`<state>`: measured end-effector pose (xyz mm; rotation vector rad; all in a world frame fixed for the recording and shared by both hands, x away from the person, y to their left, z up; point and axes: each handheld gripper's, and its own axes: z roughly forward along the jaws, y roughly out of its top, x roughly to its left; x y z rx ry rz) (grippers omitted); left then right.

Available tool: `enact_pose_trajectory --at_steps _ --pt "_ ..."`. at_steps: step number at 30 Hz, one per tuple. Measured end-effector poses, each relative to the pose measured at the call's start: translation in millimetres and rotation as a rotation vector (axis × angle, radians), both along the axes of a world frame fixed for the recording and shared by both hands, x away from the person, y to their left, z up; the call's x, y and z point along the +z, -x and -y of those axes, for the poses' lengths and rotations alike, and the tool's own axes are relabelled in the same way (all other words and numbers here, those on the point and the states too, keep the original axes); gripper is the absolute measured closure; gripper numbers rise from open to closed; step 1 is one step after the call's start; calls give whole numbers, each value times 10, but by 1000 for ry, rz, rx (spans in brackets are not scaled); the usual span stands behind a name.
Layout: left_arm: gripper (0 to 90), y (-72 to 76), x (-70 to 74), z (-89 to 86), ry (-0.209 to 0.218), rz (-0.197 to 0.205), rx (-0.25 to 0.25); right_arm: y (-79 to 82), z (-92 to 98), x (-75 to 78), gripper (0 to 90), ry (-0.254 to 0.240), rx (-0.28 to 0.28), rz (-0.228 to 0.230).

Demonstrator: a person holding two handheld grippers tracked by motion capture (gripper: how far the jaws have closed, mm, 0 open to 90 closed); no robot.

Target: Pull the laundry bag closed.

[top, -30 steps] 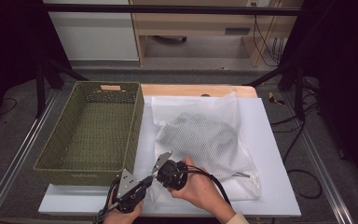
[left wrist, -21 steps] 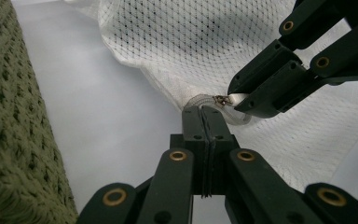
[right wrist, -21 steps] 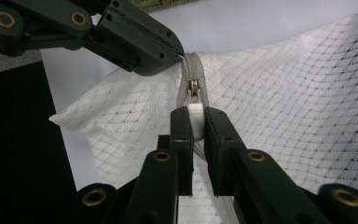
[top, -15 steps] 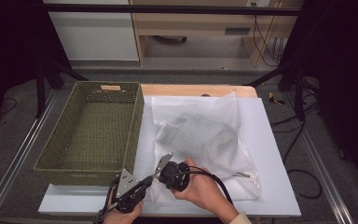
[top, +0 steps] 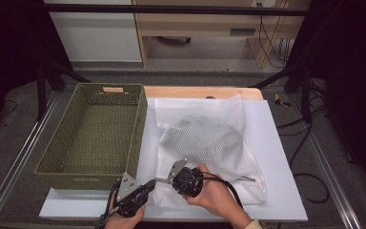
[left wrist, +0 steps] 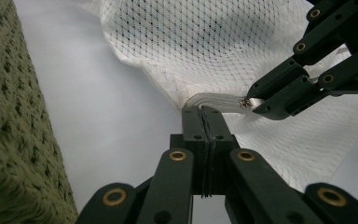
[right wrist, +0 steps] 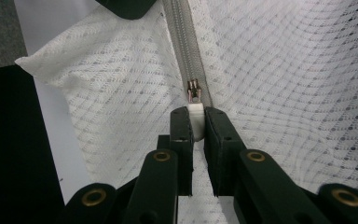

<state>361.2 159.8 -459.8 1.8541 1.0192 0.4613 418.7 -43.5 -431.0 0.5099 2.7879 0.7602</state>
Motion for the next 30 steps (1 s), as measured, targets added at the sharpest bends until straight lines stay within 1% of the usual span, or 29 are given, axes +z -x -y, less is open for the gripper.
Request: enact_pose_trajectory --at_steps 2,5,7,11,12,13,14,15,17,18,19,20,23,26,29,30 --pt "897 3 -3 8 -2 0 0 6 2 -10 822 -1 -1 4" --pt "897 6 -3 26 -7 1 -1 22 19 -24 821 0 -6 23" --pt "897 7 4 36 -15 3 -9 38 35 -28 821 -6 -11 29" --pt "896 9 6 30 -1 -6 -18 66 69 -60 820 -33 -19 40" --pt "896 9 1 32 10 -8 -20 71 74 -75 820 -35 -22 43" --pt "896 9 1 32 10 -8 -20 71 74 -75 820 -35 -22 43" --pt "896 10 0 34 11 -8 -22 80 87 -104 820 -46 -31 43" --pt "896 11 2 38 3 -7 -26 86 94 -118 820 -54 -31 43" --pt "897 11 -1 51 0 -8 -32 90 97 -133 820 -54 -33 45" --pt "896 13 -4 64 -1 -5 -26 88 104 -137 820 -47 -28 52" --pt "896 13 -4 64 -1 -5 -26 88 104 -137 820 -47 -28 52" --pt "896 11 -1 58 -6 -1 -16 82 115 -126 820 -61 -35 53" --pt "896 8 -1 53 -4 2 -10 93 117 -99 820 -64 -39 58" --pt "896 16 7 53 -11 5 -9 124 129 -53 821 -60 -27 71" --pt "897 20 11 72 -18 7 -11 144 136 -37 821 -51 -35 68" --pt "896 20 13 78 -21 7 -15 173 148 -15 821 -44 -24 63"
